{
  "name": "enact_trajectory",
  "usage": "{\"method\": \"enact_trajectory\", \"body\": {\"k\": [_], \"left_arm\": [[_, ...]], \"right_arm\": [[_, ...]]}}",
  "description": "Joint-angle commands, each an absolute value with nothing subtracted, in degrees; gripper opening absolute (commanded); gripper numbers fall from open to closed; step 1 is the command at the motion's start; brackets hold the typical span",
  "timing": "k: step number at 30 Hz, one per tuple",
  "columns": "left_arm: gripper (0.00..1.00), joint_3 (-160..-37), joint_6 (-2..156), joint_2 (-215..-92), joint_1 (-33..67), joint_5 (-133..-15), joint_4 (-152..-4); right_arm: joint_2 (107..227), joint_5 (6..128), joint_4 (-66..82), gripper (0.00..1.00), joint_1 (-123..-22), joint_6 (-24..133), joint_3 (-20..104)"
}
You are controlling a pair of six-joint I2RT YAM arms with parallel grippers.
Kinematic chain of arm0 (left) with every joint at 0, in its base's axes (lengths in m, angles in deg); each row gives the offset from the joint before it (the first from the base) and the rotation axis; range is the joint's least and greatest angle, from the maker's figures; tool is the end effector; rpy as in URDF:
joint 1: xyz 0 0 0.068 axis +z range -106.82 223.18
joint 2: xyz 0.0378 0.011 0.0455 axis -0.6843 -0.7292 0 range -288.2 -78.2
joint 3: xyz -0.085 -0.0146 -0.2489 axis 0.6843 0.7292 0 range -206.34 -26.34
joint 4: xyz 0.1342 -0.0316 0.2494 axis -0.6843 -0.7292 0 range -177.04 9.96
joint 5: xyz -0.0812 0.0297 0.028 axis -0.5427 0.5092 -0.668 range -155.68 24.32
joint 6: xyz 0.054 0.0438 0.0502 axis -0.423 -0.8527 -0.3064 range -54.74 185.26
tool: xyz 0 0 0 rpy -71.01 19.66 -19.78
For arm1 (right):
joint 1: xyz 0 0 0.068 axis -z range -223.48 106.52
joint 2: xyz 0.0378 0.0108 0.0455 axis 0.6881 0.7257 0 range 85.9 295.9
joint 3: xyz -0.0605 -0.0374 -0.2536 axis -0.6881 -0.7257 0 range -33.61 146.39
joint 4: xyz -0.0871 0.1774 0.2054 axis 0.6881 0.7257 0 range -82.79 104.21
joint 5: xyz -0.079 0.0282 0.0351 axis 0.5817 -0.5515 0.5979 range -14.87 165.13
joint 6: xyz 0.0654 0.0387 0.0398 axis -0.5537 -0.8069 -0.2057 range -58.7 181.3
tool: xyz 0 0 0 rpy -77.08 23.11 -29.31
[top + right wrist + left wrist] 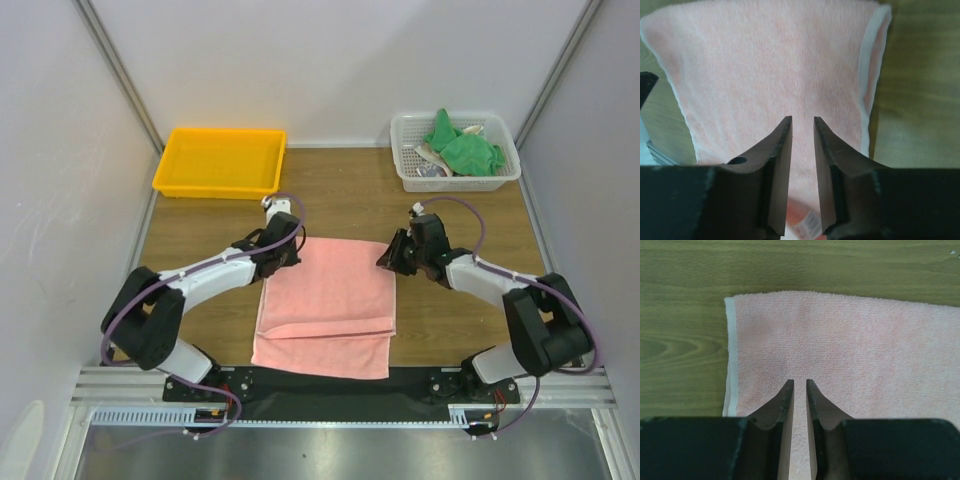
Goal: Fold and stack the towels
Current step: Fold the towel
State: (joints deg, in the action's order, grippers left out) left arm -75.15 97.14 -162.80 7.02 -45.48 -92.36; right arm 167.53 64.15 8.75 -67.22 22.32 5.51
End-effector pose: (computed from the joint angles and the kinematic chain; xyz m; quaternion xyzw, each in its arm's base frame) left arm 0.2955 -0.1836 0.1496 -0.0283 0.9211 -0.0612 0.3834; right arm 0.2955 0.1457 0.1238 0.0845 0.9133 0.2775 0.2859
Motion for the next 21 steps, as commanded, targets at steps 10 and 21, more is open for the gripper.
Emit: {"method": "enact_trajectory", "body": {"k": [10,21], "left_arm": [[0.11,-80.47,97.87,-176.81,10.13,-50.65,-84.44],[0.08,-90.75,96.38,-186.74,15.14,-54.44,-83.38]], "right_arm": [[183.02,63.00,-1.23,0.19,-65.89,22.89,13.41],[193.03,63.88,-0.35,0.15,-62.55,26.05,23.51]]}}
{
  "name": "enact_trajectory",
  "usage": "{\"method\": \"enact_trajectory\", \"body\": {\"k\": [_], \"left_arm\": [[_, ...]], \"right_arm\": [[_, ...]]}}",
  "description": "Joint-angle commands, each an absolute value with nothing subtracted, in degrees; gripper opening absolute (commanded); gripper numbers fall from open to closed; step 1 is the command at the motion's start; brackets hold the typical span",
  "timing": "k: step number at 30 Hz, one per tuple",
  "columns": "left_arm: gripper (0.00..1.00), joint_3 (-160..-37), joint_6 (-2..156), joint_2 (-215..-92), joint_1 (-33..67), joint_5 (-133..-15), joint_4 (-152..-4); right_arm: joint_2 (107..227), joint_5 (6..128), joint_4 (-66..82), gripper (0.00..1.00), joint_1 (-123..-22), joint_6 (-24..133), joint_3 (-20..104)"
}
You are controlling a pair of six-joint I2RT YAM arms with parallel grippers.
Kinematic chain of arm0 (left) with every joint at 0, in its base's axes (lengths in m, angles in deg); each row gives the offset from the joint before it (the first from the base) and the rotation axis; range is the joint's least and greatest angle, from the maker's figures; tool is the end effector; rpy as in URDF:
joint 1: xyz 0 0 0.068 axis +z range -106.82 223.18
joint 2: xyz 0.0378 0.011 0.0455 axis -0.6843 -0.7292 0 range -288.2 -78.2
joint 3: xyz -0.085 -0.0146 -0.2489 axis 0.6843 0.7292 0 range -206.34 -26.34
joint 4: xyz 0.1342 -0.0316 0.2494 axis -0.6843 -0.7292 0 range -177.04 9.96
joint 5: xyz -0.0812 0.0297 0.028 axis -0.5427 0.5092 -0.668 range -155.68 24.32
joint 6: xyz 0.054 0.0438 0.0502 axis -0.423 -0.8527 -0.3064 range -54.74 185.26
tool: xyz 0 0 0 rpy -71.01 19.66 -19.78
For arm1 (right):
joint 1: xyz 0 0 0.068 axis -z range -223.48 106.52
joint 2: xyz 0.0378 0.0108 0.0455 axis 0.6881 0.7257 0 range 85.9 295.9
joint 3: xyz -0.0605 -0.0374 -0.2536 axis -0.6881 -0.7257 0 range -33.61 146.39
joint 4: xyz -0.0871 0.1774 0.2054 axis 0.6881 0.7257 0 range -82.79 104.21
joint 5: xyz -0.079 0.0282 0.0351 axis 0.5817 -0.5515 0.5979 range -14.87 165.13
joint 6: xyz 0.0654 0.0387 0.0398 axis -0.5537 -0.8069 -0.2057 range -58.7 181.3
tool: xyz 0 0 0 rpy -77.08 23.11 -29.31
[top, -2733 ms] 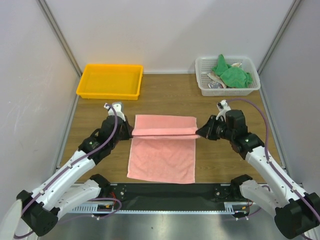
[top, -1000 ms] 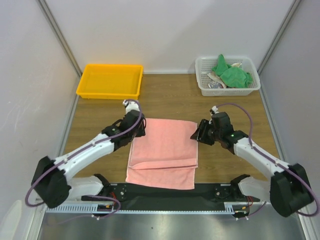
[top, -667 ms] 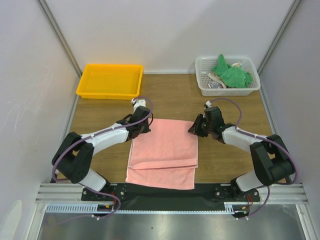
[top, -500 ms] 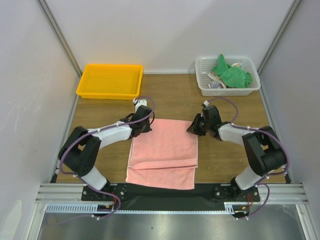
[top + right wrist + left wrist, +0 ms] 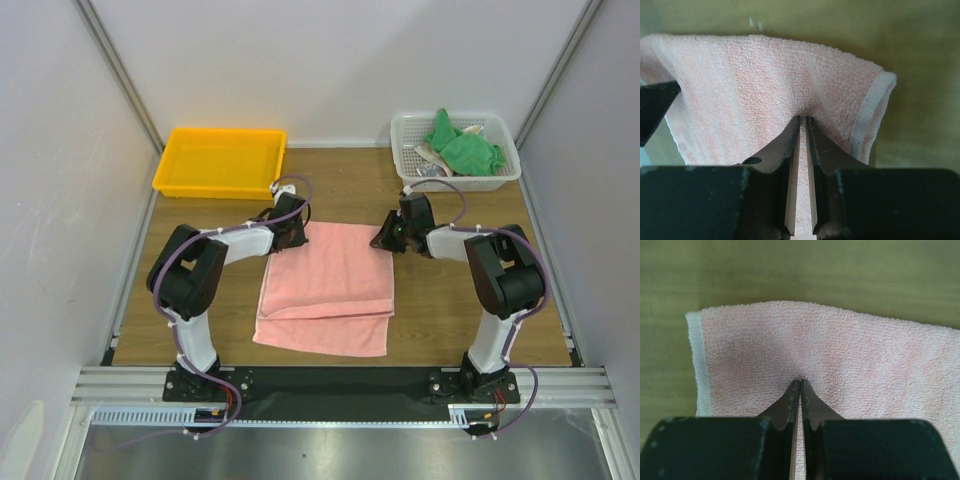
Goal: Fold and stack the towels
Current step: Fold the towel
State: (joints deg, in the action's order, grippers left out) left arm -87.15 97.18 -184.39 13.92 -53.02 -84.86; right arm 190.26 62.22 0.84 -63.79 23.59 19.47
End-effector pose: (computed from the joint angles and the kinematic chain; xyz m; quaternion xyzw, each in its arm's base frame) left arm 0.3726 -0.1898 0.0942 -0.0592 0.9334 -0.0829 0.3441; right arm 0.3725 0.1559 0.0824 0.0962 0.9137 0.2756 0.2828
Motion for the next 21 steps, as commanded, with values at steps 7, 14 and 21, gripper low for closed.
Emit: {"method": "enact_trajectory", "body": {"k": [7,14,21], "left_arm": [[0.07,-102.08,95.06,-193.95,17.16,-53.73,-86.46],[0.07,-107.98,93.40,-197.65,19.01,-53.82,-86.99],[0.26,-106.59,89.70,-189.05,19.01,-55.66,-85.93]], "right_arm": [[201.56,63.70,3.34,0.15,-59.83,30.80,37.66],[208.07,62.39,7.03,0.14,-57.89,34.32,48.30],[202.03,55.62,9.58,0.20,-58.94,34.32,48.75]]}}
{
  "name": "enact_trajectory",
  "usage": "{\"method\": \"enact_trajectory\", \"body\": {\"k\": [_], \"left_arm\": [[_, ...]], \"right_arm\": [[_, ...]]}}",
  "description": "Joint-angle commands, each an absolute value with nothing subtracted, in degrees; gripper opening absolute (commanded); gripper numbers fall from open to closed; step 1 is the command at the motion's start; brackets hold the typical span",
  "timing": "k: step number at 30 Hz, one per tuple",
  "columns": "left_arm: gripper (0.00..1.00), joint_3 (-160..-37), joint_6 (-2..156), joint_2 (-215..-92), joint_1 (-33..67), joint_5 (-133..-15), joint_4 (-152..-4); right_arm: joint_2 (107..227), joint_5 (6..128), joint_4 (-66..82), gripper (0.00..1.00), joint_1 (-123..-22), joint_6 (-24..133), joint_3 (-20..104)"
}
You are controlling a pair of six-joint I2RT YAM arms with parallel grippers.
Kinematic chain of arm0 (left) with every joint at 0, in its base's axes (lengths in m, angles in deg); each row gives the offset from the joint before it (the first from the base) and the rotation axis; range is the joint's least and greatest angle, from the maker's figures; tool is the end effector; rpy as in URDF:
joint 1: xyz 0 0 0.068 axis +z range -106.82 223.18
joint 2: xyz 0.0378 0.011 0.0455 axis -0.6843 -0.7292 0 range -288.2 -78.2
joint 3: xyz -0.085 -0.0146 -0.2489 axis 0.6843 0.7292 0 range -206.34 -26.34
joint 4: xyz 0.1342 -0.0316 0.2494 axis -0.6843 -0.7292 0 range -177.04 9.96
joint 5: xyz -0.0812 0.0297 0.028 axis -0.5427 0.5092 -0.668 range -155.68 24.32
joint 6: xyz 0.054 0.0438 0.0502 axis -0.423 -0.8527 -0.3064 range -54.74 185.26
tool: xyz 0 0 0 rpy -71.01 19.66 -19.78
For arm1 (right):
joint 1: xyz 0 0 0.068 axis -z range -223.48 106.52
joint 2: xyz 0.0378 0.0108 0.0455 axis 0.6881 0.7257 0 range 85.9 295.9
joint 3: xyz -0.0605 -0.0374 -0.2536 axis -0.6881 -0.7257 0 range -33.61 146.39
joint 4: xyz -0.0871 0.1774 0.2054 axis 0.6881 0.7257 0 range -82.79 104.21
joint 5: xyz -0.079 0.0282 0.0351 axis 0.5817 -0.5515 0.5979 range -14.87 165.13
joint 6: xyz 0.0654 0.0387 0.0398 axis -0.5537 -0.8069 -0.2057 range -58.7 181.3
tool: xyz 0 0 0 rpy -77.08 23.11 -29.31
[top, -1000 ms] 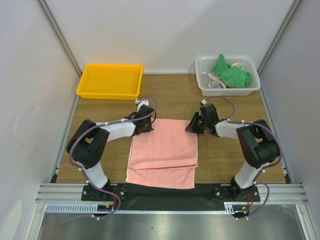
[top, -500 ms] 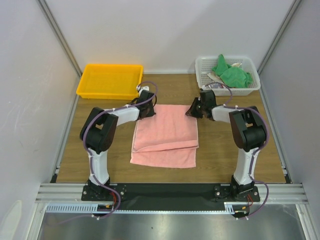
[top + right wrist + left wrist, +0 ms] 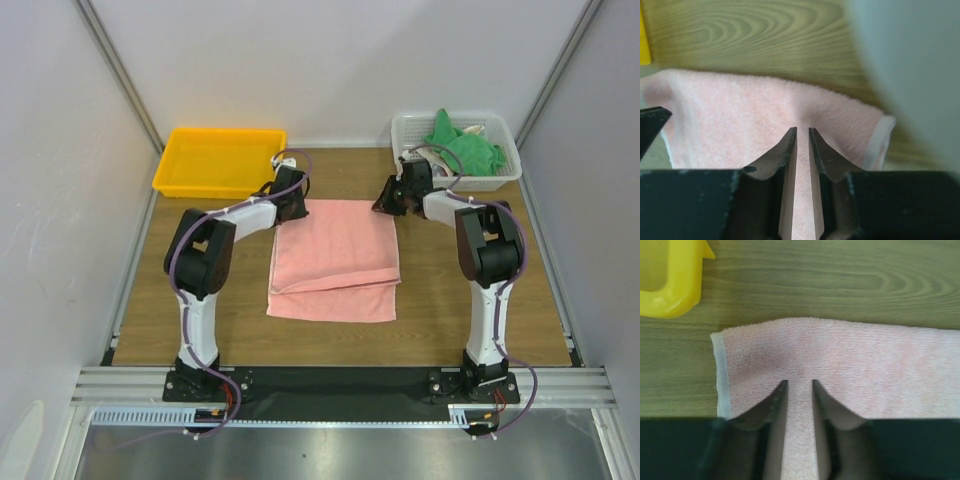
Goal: Fold and stack the towels
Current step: Fold the towel
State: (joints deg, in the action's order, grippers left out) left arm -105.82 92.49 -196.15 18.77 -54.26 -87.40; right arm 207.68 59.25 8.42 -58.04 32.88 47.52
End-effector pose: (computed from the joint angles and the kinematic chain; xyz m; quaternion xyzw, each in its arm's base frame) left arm 0.4533 -0.1893 0.1110 -0.0600 0.9208 -0.0799 0.3770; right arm 0.4857 0.1475 0.1014 0.0532 0.9045 0.2654 0.3296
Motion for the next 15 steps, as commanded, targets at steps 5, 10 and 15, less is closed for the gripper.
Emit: {"method": "enact_trajectory", "body": {"k": [5,10,15], "left_arm": [[0.50,-99.65,90.22,-175.89,18.31,-57.77,-86.46],[0.68,-86.58,94.69,-162.43,17.78,-58.65,-87.77],[0.73,-75.92,99.62,-152.57,17.78,-56.81,-90.67]], "right_arm": [[193.23,56.05,13.80,0.31,-61.93,36.25,46.12],[179.99,60.27,17.74,0.43,-62.99,34.68,39.97],[168.72,67.64,21.62,0.63,-62.99,29.76,29.34]]}}
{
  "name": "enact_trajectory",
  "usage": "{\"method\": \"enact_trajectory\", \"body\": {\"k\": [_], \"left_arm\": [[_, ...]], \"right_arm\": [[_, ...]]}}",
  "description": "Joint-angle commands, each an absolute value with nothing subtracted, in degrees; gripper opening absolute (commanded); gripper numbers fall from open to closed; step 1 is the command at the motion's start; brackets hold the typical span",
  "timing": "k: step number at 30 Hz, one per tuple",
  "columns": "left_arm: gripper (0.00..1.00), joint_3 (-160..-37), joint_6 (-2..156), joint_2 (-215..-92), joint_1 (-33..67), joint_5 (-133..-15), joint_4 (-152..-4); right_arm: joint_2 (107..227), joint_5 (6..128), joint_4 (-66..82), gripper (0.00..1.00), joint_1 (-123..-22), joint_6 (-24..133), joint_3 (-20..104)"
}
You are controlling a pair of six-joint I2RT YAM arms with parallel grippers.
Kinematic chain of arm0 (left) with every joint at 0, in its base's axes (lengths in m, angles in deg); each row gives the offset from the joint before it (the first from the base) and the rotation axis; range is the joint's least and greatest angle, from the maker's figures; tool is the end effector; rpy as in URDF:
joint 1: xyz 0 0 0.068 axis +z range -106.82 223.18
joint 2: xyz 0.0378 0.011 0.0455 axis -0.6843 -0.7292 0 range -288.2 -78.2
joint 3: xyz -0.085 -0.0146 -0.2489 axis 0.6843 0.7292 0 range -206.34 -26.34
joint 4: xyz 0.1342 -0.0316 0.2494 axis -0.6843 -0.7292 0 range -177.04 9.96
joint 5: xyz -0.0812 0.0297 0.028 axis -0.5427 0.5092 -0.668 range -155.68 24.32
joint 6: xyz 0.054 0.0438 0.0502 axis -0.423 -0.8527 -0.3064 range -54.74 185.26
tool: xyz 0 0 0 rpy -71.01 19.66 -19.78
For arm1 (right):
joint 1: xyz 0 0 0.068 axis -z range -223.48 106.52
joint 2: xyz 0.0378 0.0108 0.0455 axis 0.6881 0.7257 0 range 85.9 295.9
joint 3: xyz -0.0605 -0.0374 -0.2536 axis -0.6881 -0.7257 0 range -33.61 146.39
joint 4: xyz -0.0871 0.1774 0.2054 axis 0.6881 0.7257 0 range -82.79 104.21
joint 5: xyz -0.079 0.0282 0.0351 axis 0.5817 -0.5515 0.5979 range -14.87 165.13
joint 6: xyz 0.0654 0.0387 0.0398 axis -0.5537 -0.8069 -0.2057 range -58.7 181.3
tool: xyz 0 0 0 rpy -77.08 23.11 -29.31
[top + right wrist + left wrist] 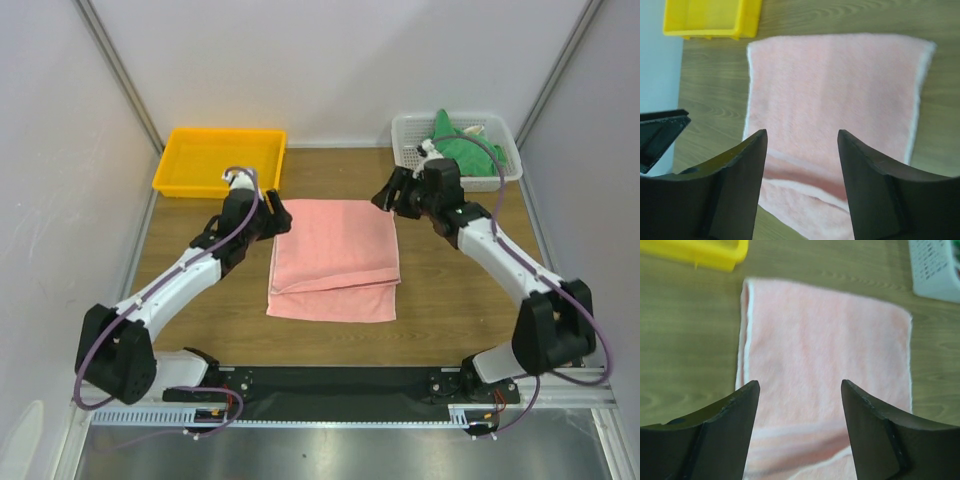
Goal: Fold and stack the towels
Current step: Fold the towel
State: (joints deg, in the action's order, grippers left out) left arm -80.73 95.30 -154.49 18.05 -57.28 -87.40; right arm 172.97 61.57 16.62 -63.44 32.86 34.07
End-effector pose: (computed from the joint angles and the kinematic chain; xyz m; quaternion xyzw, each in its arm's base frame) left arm 0.3328 -0.1439 0.2429 -0.0738 0.8580 -0.1775 0.4763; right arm 0.3802 0.1569 0.2634 0.0033 0.8568 0.3000 0.4194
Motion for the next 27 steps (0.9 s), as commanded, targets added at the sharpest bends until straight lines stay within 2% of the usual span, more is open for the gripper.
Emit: {"method": "enact_trajectory", "body": {"k": [1,9,27], "left_arm": [[0.73,-72.78,102.06,-150.73,17.86,-56.55,-91.55],[0.72,-59.39,116.49,-141.67,19.62,-57.43,-91.73],[0.63,-53.67,132.94,-136.92,19.89,-60.49,-98.85]], "right_arm": [[167.04,68.79,22.93,0.65,-62.90,27.75,25.58],[155.87,72.32,24.26,0.72,-61.58,17.90,11.49],[156.22,71.35,17.50,0.72,-59.74,9.01,3.66]]}}
